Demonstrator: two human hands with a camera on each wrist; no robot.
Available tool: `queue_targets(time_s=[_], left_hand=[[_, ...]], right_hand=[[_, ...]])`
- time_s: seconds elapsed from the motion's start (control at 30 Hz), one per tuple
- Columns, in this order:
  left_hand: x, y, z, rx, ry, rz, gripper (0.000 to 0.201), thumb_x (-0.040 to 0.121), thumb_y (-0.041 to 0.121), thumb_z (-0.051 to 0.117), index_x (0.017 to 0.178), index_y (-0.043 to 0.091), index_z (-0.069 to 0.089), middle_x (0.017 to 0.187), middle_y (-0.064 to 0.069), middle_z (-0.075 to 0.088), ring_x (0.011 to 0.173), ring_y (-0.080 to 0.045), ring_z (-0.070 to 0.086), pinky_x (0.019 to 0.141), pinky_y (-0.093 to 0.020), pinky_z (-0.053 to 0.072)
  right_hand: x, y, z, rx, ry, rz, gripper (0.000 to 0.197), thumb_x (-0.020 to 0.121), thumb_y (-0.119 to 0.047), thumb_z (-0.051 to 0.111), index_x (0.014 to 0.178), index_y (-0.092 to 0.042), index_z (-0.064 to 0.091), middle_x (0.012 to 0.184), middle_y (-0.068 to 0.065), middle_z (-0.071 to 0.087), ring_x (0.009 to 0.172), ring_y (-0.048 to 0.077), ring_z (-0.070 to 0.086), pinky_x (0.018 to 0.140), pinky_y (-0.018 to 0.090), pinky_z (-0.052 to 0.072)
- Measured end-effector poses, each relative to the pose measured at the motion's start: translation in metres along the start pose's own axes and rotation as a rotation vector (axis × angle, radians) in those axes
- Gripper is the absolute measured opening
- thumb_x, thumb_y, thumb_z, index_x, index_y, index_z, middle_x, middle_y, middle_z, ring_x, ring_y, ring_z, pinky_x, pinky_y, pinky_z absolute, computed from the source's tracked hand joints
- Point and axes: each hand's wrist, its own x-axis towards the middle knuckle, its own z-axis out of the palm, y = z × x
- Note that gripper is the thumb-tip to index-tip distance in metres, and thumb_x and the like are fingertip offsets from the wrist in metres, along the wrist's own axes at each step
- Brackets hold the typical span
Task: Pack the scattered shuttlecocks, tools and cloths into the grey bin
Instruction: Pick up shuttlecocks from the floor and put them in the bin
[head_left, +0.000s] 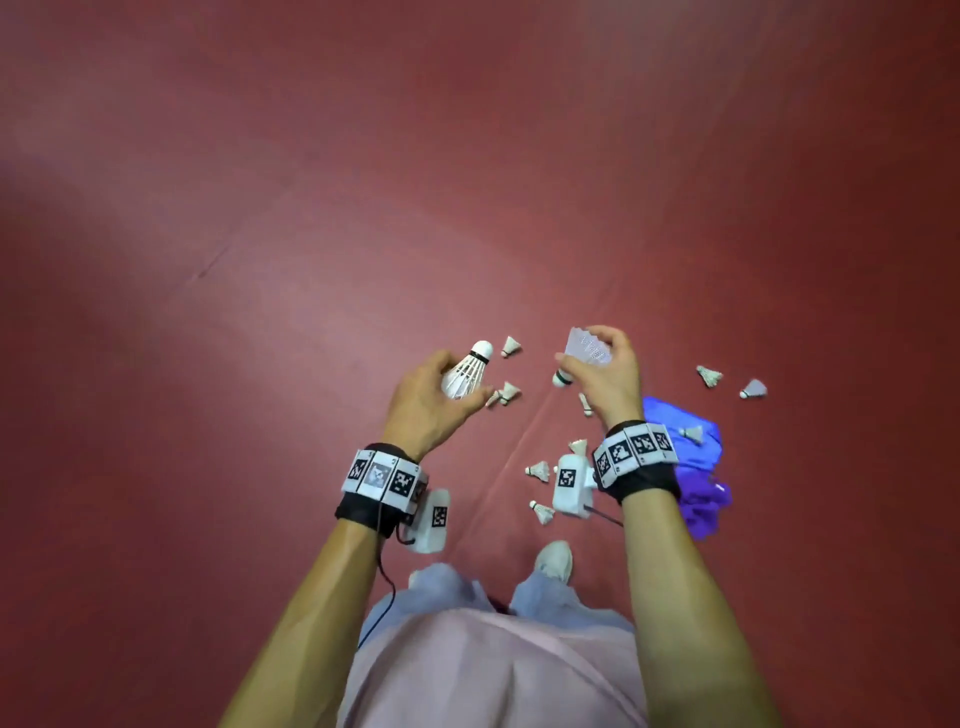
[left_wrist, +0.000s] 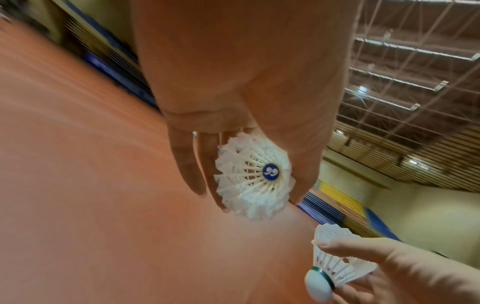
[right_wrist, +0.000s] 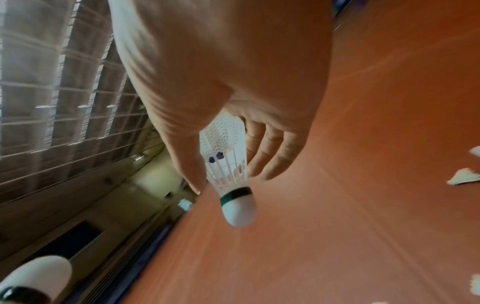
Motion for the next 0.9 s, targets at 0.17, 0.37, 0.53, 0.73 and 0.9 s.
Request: queue_targets(time_s=[0.17, 0.37, 0.53, 0.73, 0.9], left_hand=[[-0.078, -0.096, -0.118, -0.073, 0.333, -0.244, 0.043, 0.075, 0.053, 0.08, 0.098, 0.024, 0.057, 0.087, 0.006, 0.065, 0.08, -0.022, 0.062, 0.071, -0.037, 0.051], [-0.207, -0.209, -0.225, -0.136, 0.658, -0.45, 0.031, 0.085, 0.048, 0.075, 0.089, 0.02, 0.062, 0.085, 0.0, 0.061, 0.077, -0.019, 0.056, 0.066, -0.032, 0.038], [-0.34, -0.295, -0.286, -0.219, 0.925, -0.652, 0.026, 0.092, 0.046, 0.068, 0.09, 0.02, 0.063, 0.085, 0.001, 0.062, 0.078, -0.018, 0.058, 0.068, -0.031, 0.038], [-0.484, -0.351, -0.292, -0.358, 1.245, -0.885, 0.018, 0.095, 0.039, 0.068, 0.091, 0.023, 0.061, 0.07, 0.013, 0.07, 0.061, 0.002, 0.059, 0.054, -0.014, 0.041], [-0.571, -0.385, -0.279, -0.416, 1.448, -1.131, 0.021, 0.097, 0.046, 0.064, 0.097, 0.024, 0.063, 0.074, 0.007, 0.068, 0.066, -0.005, 0.062, 0.061, -0.027, 0.049]], right_hand=[[-0.055, -0.064, 0.163, -0.194, -0.453, -0.245, 0.051, 0.073, -0.026, 0.088, 0.117, -0.026, 0.064, 0.116, -0.005, 0.067, 0.107, 0.011, 0.061, 0.093, 0.025, 0.047], [-0.209, -0.094, 0.342, -0.34, -0.888, -0.443, 0.049, 0.066, -0.023, 0.086, 0.104, -0.023, 0.054, 0.096, -0.013, 0.058, 0.087, 0.012, 0.055, 0.078, 0.023, 0.044], [-0.366, -0.095, 0.461, -0.413, -1.209, -0.615, 0.05, 0.074, -0.03, 0.088, 0.105, -0.022, 0.05, 0.094, -0.017, 0.058, 0.079, 0.004, 0.054, 0.07, 0.014, 0.043], [-0.524, -0.069, 0.55, -0.465, -1.551, -0.737, 0.049, 0.083, -0.048, 0.08, 0.107, -0.019, 0.049, 0.093, -0.014, 0.06, 0.078, 0.001, 0.055, 0.069, 0.019, 0.044], [-0.642, -0.029, 0.601, -0.517, -1.827, -0.756, 0.046, 0.084, -0.054, 0.077, 0.104, -0.021, 0.051, 0.093, -0.009, 0.065, 0.078, 0.005, 0.059, 0.069, 0.021, 0.046]])
